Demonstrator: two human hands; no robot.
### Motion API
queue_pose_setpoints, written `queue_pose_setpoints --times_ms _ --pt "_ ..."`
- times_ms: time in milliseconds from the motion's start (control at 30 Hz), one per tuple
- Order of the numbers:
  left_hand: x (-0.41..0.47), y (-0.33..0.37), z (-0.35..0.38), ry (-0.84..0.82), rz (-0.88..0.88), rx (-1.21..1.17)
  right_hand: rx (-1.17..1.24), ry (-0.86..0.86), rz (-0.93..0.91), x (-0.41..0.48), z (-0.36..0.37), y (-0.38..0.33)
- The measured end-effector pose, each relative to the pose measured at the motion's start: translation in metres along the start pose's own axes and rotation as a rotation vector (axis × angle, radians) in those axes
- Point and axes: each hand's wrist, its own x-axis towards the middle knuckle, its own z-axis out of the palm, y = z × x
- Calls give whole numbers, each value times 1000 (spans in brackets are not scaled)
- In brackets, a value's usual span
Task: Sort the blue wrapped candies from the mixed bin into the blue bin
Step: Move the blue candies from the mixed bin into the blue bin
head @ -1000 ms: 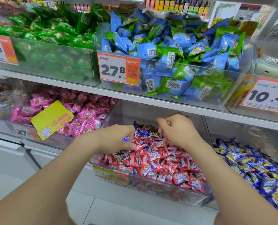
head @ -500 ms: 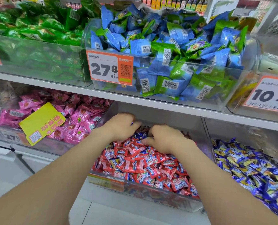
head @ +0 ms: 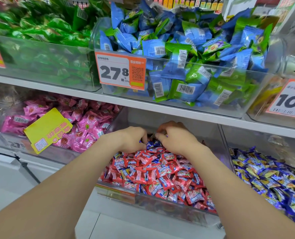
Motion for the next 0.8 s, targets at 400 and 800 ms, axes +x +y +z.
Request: queue_pose_setpoints --times_ms 400,800 --pt "-9 -17 2 155 -37 5 -60 -258 -51 12 15 -17" --pt "-5 2 -1 375 -130 -60 194 -84 149 0 -17 1"
